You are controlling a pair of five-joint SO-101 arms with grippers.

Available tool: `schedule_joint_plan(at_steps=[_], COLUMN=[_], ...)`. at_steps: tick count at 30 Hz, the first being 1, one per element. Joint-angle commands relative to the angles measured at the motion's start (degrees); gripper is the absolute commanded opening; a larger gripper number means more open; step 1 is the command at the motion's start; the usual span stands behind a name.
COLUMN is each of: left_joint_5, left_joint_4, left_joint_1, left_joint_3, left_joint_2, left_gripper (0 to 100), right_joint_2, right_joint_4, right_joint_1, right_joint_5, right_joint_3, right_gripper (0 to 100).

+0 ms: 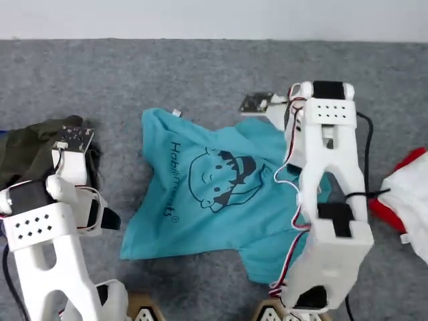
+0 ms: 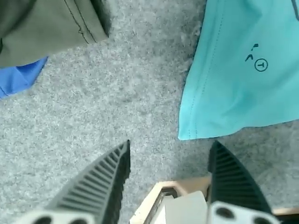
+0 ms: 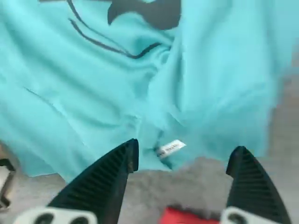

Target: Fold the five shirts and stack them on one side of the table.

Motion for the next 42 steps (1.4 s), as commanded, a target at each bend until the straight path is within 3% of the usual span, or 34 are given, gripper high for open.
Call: schedule_joint_plan(at_steps=[1, 5, 10, 16, 20, 27, 37, 39, 42], left_joint_5=[0.2, 0.2, 0.2, 0.3, 0.3, 0.4, 0.2, 0.2, 0.2], left_joint_4=[1.1, 1.1, 1.2, 1.2, 1.2, 1.2, 1.2, 1.2, 1.3], left_joint_1=[0.2, 0.2, 0.1, 0.1, -0.1, -0.2, -0.2, -0.2, -0.2], left_joint_3=[-0.1, -0.3, -0.2, -0.1, -0.2, -0.1, -0.2, -0.2, -0.3], left_joint_2=[-1.2, -1.2, -1.2, -1.4, -1.5, -1.5, -1.6, -1.6, -1.6], left_gripper=[26, 26, 26, 26, 26, 26, 26, 26, 26], right_joint_2=[-4.0, 0.0, 9.4, 26.2, 36.8, 52.8, 58.4, 58.9, 58.9], right_joint_4=[-6.6, -17.4, -22.9, -20.2, -12.7, -7.8, -8.7, -8.8, -8.9], right_joint_1=[-0.4, 0.0, -2.0, -5.9, -7.9, -8.1, -8.0, -8.1, -8.0], right_joint_5=[-3.3, -10.9, -19.3, -19.8, -19.8, -19.6, -18.7, -18.7, -18.9], right_joint_3=[0.0, -0.5, -8.4, -23.7, -37.5, -58.8, -65.8, -65.6, -65.5], right_gripper=[31.8, 31.8, 31.8, 31.8, 31.8, 31.7, 31.6, 28.8, 14.1])
